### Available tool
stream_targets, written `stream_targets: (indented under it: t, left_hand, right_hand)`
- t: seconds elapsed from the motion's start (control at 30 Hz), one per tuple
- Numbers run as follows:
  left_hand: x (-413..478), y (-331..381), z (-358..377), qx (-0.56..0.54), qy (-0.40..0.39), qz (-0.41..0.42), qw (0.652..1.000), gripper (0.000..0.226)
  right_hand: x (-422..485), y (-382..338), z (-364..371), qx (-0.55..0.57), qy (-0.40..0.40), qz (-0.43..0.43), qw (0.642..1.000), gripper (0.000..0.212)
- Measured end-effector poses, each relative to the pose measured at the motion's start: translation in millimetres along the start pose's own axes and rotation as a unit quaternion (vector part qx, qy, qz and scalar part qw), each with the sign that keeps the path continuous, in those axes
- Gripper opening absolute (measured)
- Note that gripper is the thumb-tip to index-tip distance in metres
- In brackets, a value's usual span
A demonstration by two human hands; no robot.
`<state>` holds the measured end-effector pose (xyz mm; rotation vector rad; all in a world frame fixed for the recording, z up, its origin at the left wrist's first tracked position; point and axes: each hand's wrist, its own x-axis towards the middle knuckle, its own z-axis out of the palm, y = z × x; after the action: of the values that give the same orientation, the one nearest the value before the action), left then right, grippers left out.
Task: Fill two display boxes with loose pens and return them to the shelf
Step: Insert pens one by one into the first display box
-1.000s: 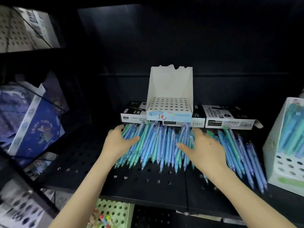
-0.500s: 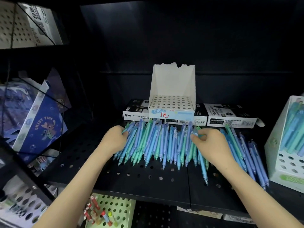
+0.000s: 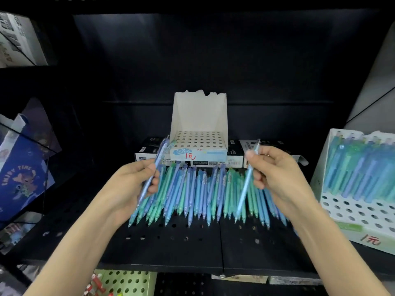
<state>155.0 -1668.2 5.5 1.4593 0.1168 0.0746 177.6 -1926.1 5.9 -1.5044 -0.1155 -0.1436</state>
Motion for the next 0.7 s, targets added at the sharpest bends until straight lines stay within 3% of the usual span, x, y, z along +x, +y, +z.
stream_targets:
  t: [0.13, 0.27, 0.37, 0.53, 0.7]
  left_hand:
    - [1.3, 1.2, 51.7, -0.133, -0.072, -0.023, 0.988, 0.015]
    - [3.3, -2.0, 111.2, -0.204, -0.160, -0.046, 0.965, 0.018]
    - [1.6, -3.4, 156.1, -0.199, -0.206, -0.054, 0.957, 0.015]
    - [-1.9, -8.9, 213.9, -0.198, -0.263, -0.073, 0.941, 0.019]
    - [-3.5, -18.5, 236.5, -0.196, -0.292, -0.068, 0.934, 0.020]
  right_hand:
    - [-19.0, -25.2, -33.0, 0.056, 0.038, -0.024, 0.997, 0.026]
    - [-42.6, -38.6, -80.4, 0.054, 0.174, -0.083, 0.980, 0.025]
    - [-57.6, -45.6, -116.9, 0.024, 0.283, -0.172, 0.943, 0.017]
    - [-67.6, -50.4, -160.3, -0.155, 0.430, -0.238, 0.857, 0.015]
    - [-58.5, -39.2, -164.5, -0.315, 0.462, -0.236, 0.795, 0.011]
